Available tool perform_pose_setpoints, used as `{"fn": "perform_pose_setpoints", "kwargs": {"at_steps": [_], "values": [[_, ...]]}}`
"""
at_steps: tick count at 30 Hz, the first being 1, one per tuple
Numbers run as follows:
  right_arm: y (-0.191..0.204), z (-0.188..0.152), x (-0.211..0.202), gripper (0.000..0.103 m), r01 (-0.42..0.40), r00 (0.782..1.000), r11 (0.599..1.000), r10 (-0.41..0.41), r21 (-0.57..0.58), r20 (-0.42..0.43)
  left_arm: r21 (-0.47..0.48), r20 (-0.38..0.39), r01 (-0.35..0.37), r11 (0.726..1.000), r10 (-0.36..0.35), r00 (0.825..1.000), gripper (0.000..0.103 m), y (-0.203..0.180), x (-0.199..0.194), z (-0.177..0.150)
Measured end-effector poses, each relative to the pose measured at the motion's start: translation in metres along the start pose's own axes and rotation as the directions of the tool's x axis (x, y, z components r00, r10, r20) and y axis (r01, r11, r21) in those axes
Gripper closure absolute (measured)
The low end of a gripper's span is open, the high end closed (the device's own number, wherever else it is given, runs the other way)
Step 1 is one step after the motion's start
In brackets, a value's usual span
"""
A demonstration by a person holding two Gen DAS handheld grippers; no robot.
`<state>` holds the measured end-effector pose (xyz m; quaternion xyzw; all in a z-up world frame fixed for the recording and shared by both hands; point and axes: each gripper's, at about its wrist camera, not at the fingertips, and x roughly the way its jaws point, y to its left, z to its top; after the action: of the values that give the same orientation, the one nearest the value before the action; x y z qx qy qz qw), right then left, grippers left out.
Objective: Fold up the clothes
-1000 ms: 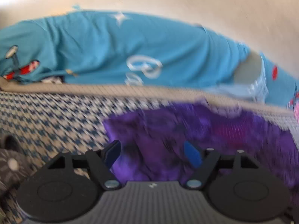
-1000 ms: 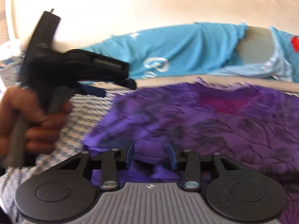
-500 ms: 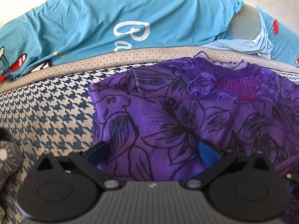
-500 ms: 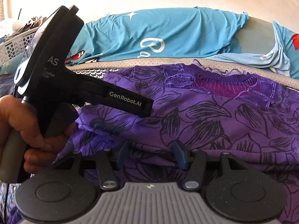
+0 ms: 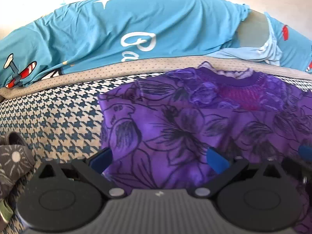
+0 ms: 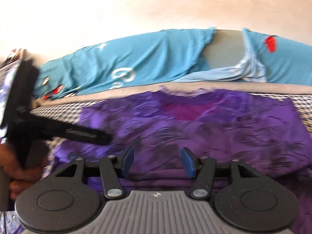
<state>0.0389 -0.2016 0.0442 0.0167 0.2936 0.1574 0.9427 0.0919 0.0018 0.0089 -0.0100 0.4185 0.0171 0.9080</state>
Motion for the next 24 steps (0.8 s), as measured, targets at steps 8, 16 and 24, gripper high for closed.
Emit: {"fn": "perform_pose_setpoints", "kwargs": {"at_steps": [8, 16, 24], "values": [[-0.051, -0.003, -0.005, 0.050, 0.099, 0.993, 0.987, -0.090, 0.125, -0.072, 0.063, -0.038, -0.009, 0.998, 0.012, 0.999, 0.000, -0.025, -0.003, -0.019], [-0.077, -0.010, -0.003, 0.051, 0.066, 0.992, 0.968, -0.039, 0.240, -0.116, 0.032, -0.052, -0.021, 0.999, 0.023, 0.998, 0.000, -0.026, -0.001, -0.029], [-0.074, -0.009, -0.009, 0.051, 0.059, 0.992, 0.981, -0.037, 0.183, -0.121, 0.036, -0.057, -0.025, 0.999, 0.027, 0.998, 0.000, -0.025, -0.004, -0.038]]}}
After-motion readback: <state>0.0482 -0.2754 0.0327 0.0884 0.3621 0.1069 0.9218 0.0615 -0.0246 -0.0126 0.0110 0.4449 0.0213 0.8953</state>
